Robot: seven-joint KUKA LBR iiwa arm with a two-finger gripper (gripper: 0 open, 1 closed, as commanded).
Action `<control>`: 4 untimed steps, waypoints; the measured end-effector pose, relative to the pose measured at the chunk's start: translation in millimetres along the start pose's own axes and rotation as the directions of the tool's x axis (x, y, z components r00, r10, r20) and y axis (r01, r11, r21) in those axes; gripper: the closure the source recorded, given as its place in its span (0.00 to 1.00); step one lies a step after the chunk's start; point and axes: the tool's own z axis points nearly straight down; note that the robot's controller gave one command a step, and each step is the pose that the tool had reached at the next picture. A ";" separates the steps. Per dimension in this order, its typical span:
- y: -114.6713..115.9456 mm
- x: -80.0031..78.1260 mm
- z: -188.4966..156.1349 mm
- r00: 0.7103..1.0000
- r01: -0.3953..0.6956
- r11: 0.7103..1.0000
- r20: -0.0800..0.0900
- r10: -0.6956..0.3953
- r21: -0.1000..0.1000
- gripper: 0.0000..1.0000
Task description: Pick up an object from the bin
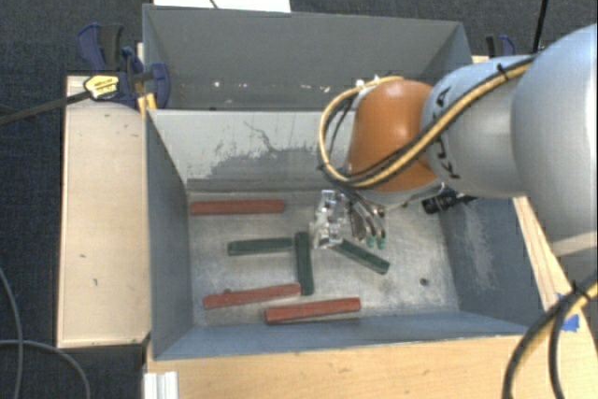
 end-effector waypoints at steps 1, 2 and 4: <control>0.0 0.0 0.0 1.000 -0.003 1.000 0.000 0.003 0.000 0.00; 0.0 0.0 0.0 1.000 -0.002 1.000 0.000 0.002 0.000 0.00; 80.0 20.9 2.1 0.925 0.380 0.925 0.027 -0.379 0.001 0.00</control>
Offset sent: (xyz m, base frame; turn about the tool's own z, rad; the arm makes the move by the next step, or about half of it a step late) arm 0.0000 0.0000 0.0000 0.0000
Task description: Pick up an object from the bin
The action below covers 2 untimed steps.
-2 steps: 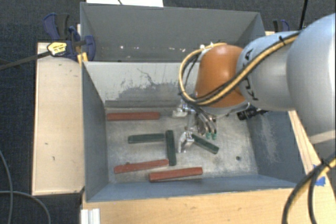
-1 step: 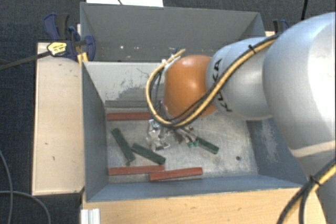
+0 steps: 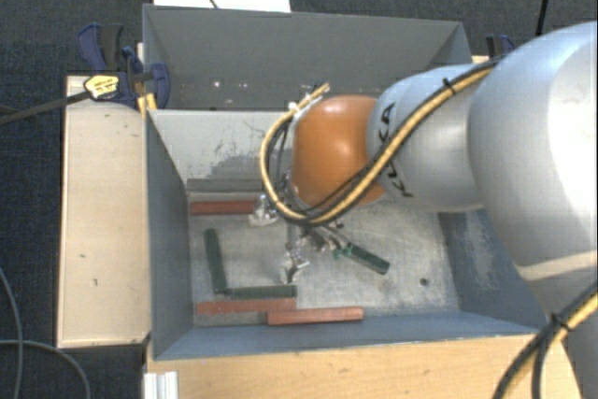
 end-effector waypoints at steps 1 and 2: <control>-0.4 0.4 0.2 1.000 -0.001 1.000 -0.001 0.001 0.000 0.00; 14.6 20.0 -37.1 1.000 -0.026 1.000 -0.007 0.026 0.002 0.00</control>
Offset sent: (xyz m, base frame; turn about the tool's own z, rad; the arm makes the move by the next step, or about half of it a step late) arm -0.0409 0.0115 0.0508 0.0344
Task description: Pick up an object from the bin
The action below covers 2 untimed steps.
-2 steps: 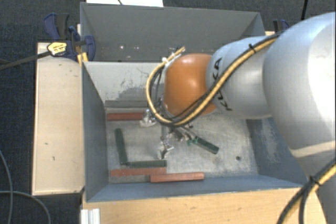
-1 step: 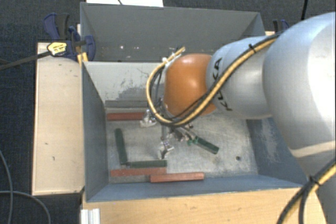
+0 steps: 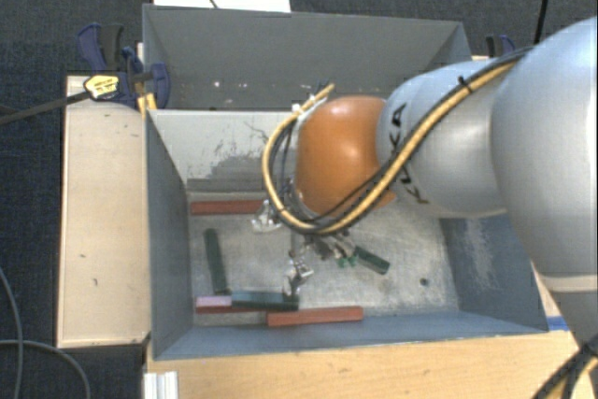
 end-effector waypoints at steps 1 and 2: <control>9.3 24.6 -13.1 0.994 0.104 0.995 -0.016 -0.104 -0.005 0.00; 35.0 24.6 33.2 0.998 0.067 0.998 -0.014 -0.067 -0.004 1.00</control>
Offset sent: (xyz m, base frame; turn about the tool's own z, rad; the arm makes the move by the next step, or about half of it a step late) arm -0.0375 0.0244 -0.0403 -0.0694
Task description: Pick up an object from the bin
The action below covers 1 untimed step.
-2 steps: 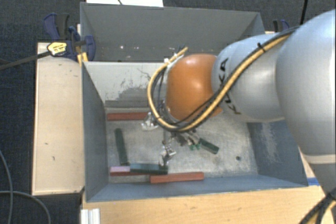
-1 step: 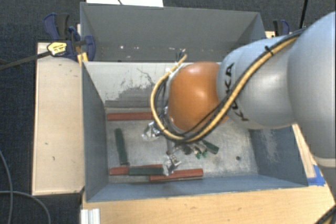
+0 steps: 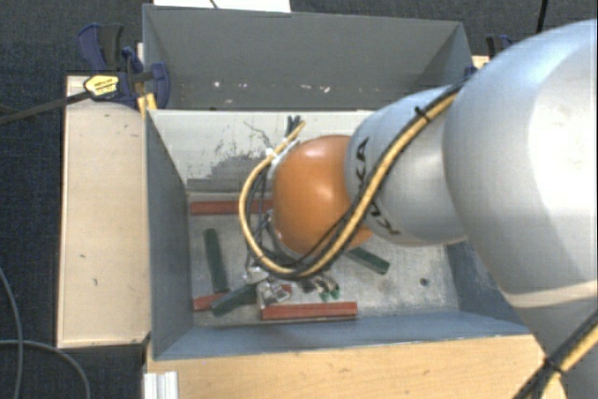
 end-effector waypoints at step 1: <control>0.0 0.0 0.0 1.000 -0.001 1.000 0.000 0.001 0.000 1.00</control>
Offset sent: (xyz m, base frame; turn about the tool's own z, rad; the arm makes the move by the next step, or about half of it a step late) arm -0.0044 0.0048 0.1912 -0.0283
